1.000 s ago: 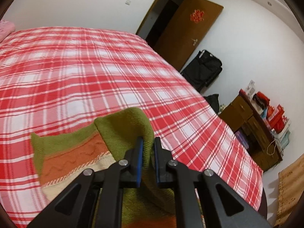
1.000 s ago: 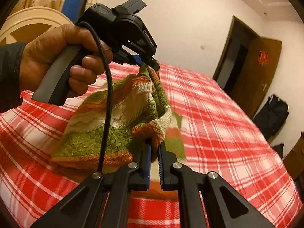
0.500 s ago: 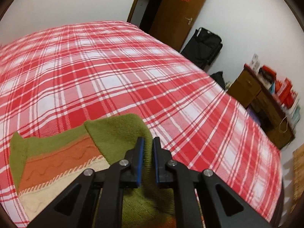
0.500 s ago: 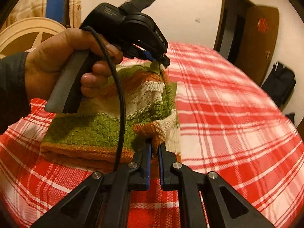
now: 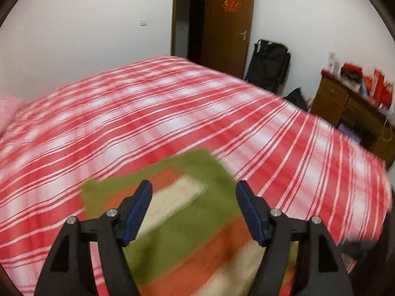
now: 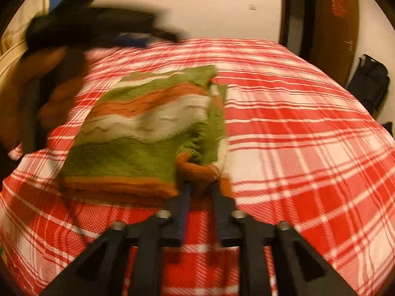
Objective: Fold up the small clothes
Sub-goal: 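Lower the folded bundle onto the bed and open both grippers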
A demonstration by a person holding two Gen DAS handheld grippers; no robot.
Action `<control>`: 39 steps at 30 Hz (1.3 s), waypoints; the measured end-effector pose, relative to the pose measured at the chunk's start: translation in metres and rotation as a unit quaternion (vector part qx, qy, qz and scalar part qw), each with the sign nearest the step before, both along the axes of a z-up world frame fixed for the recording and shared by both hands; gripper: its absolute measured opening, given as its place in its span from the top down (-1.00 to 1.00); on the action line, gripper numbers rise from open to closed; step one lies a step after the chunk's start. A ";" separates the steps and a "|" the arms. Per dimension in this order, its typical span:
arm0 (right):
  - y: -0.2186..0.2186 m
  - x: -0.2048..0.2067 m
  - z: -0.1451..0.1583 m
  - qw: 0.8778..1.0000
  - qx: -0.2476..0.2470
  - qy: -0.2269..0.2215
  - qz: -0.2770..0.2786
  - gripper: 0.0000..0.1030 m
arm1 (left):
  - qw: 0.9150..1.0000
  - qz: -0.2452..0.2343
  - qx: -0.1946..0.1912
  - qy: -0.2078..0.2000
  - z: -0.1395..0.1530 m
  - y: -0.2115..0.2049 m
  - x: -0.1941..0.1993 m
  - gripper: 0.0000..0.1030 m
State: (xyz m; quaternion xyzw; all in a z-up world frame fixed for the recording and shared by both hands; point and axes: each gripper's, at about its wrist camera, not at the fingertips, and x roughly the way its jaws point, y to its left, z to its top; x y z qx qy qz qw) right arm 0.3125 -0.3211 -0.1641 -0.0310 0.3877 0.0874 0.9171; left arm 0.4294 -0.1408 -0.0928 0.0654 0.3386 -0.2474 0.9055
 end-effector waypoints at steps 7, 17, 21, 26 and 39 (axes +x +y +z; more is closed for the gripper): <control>-0.003 0.018 0.056 0.996 0.043 -0.073 0.002 0.10 | 0.999 0.041 0.030 0.008 -0.038 0.048 -0.059 -0.55; 0.057 0.135 0.009 0.998 -0.029 0.048 0.017 0.10 | 0.996 0.055 0.006 0.066 -0.077 0.048 -0.064 -0.60; 0.023 0.126 -0.003 0.998 0.009 0.069 0.000 0.10 | 0.997 0.037 0.009 0.072 -0.084 0.047 -0.070 -0.66; 0.011 0.120 -0.003 0.998 0.014 0.065 -0.009 0.02 | 0.995 0.044 -0.007 0.084 -0.091 0.049 -0.069 -0.68; -0.015 0.049 -0.014 0.996 0.042 0.080 -0.009 0.65 | 0.995 0.048 -0.006 0.084 -0.093 0.053 -0.075 -0.79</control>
